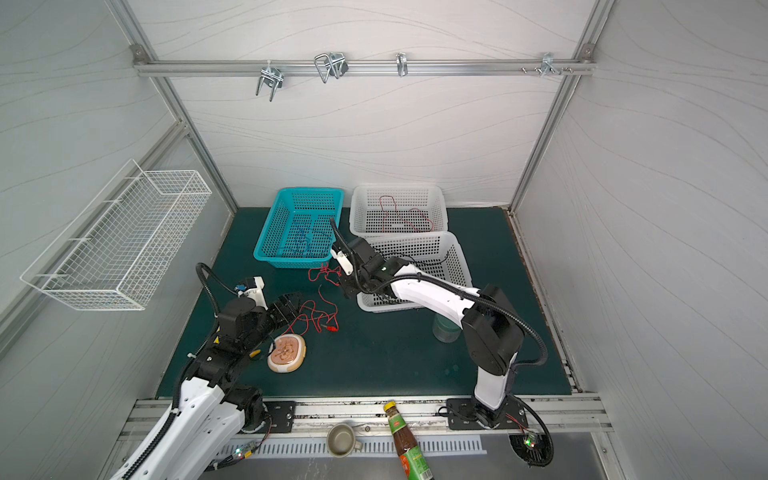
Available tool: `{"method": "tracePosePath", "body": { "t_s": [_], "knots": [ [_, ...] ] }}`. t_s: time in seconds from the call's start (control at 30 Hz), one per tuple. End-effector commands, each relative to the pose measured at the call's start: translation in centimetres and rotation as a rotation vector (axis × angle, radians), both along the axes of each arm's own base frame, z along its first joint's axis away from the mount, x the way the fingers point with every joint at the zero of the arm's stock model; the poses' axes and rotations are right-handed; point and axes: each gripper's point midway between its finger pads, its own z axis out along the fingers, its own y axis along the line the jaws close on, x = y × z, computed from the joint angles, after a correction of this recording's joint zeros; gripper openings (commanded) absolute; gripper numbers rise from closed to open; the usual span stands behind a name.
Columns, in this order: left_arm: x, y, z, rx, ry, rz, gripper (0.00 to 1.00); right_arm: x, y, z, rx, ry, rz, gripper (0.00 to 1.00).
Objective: Untangle the cables
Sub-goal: 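Lift the red wire up over the white baskets with the right gripper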
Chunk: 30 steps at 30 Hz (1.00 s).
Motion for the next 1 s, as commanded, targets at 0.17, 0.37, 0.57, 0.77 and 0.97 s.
{"method": "tracePosePath", "body": {
  "t_s": [0.17,0.37,0.57,0.77,0.97],
  "knots": [
    [0.1,0.7,0.7,0.022,-0.039,0.030,0.80,0.6,-0.6,4.7,0.147,-0.056,0.023,0.00],
    [0.1,0.7,0.5,0.024,-0.031,0.030,0.80,1.8,-1.6,7.8,0.266,-0.075,0.016,0.00],
    [0.1,0.7,0.5,0.019,-0.029,0.030,0.80,4.3,-3.7,10.5,0.323,-0.167,-0.054,0.00],
    [0.2,0.6,0.5,0.012,-0.025,0.031,0.80,10.2,-7.1,11.0,0.256,-0.309,-0.242,0.00],
    [0.2,0.5,0.6,0.016,-0.017,0.025,0.81,16.3,-10.2,9.1,0.197,-0.349,-0.391,0.00]
  ]
}}
